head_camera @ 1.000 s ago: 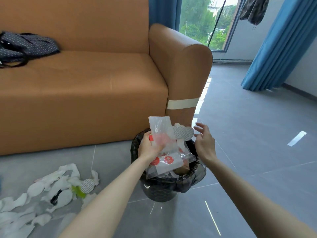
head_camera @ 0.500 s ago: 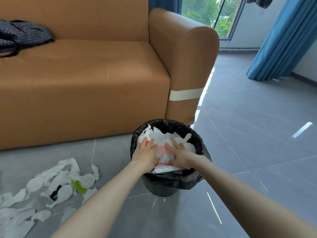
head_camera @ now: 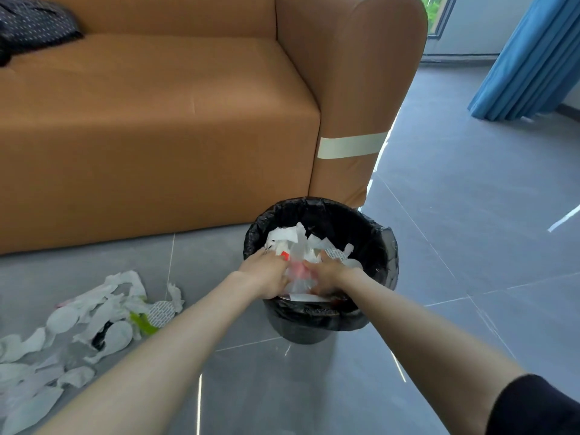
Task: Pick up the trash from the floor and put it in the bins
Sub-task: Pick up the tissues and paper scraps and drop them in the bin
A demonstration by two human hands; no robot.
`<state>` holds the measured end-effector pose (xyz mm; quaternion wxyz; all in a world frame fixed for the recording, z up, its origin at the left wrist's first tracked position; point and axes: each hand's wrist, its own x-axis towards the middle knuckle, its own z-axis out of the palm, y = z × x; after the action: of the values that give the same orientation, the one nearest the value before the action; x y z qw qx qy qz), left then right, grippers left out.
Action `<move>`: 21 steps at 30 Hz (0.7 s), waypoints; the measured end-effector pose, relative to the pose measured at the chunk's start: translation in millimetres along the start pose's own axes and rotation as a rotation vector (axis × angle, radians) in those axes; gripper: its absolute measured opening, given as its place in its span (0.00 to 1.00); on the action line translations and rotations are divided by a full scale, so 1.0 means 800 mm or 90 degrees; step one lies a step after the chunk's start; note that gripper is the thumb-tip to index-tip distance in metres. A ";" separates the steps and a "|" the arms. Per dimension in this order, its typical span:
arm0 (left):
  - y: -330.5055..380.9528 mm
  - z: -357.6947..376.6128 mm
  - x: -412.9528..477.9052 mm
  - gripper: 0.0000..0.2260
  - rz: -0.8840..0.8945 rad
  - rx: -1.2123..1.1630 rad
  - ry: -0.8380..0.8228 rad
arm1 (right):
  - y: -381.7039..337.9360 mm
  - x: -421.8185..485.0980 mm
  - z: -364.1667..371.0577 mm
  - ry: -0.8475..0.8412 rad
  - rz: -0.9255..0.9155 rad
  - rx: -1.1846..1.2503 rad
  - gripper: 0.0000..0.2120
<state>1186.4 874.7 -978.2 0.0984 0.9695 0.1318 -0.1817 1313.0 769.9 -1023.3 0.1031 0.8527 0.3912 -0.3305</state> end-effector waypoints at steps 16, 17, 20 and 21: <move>-0.010 -0.094 -0.109 0.20 0.027 -0.118 0.094 | -0.033 -0.113 -0.062 0.290 -0.020 0.050 0.20; -0.014 -0.099 -0.119 0.20 0.024 -0.124 0.099 | -0.037 -0.121 -0.067 0.308 -0.025 0.058 0.19; -0.033 -0.112 -0.157 0.20 -0.011 -0.145 0.122 | -0.061 -0.146 -0.081 0.373 -0.052 0.098 0.18; -0.041 -0.114 -0.173 0.20 -0.028 -0.156 0.127 | -0.074 -0.155 -0.086 0.392 -0.067 0.112 0.18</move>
<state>1082.1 896.9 -847.4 0.1984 0.9603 0.1835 -0.0693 1243.5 765.8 -886.2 -0.1114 0.8968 0.4176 -0.0941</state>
